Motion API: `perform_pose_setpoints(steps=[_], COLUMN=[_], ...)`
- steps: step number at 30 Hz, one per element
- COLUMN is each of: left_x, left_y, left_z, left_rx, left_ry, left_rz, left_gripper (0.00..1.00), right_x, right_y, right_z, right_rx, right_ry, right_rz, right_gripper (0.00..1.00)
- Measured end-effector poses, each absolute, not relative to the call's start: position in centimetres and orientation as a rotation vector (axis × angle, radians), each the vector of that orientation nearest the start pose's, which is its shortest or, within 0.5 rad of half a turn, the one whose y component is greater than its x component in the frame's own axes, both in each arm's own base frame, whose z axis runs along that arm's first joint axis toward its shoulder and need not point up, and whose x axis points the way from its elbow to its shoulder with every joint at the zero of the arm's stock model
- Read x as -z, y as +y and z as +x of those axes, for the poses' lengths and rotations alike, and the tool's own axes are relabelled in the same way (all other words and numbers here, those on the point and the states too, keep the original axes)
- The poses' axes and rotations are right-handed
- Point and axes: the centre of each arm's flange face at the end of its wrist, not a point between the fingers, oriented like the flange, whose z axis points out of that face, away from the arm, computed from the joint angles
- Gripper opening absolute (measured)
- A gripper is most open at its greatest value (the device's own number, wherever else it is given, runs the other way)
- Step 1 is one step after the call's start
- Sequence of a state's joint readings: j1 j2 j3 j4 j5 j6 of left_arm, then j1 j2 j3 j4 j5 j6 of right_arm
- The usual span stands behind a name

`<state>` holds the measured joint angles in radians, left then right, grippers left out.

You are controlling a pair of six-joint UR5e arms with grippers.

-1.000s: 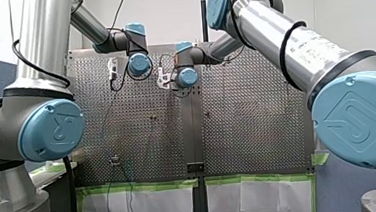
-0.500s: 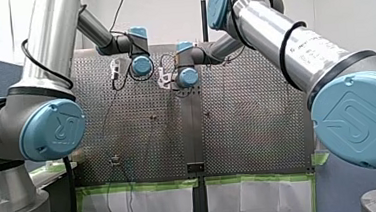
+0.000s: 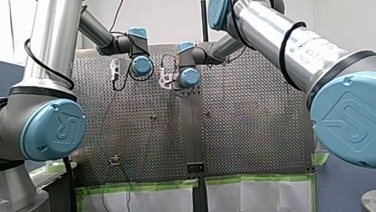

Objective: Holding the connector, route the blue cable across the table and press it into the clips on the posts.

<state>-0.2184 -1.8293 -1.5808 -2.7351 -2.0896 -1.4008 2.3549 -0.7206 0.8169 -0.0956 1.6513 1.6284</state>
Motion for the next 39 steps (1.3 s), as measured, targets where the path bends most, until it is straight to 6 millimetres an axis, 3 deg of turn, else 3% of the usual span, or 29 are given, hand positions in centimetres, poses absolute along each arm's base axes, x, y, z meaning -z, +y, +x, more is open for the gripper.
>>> perform_pose_setpoints(steps=[2,3,5,6,7,17,22,39], left_x=[-38.3,-38.3,-38.3,-38.3,-38.3,-38.0,-36.6,-31.0], left_y=[-20.9,-20.9,-20.9,-20.9,-20.9,-21.1,-21.1,-20.4], left_z=[55.4,55.4,55.4,55.4,55.4,55.0,54.1,51.6], left_rx=[-0.326,-0.324,-0.321,-0.320,-0.320,-0.301,-0.312,-0.258], left_ry=[1.450,1.449,1.449,1.448,1.449,1.470,1.521,1.549], left_rz=[-0.153,-0.157,-0.161,-0.163,-0.164,-0.179,-0.178,-0.230], left_gripper=[0.26,0.26,0.11,0.11,0.00,0.00,0.00,0.00], right_x=[-30.5,-30.6,-30.6,-30.6,-30.6,-30.5,-30.0,-24.8], right_y=[-48.4,-48.4,-48.4,-48.4,-48.4,-48.4,-48.2,-46.2], right_z=[66.0,66.0,66.0,66.0,66.0,65.9,65.7,64.1], right_rx=[-1.743,-1.743,-1.743,-1.743,-1.743,-1.737,-1.720,-1.588], right_ry=[-0.846,-0.846,-0.846,-0.846,-0.846,-0.853,-0.866,-0.908], right_rz=[1.699,1.699,1.700,1.700,1.700,1.708,1.731,1.876], right_gripper=[0.00,0.00,0.00,0.00,0.00,0.00,0.00,0.00])
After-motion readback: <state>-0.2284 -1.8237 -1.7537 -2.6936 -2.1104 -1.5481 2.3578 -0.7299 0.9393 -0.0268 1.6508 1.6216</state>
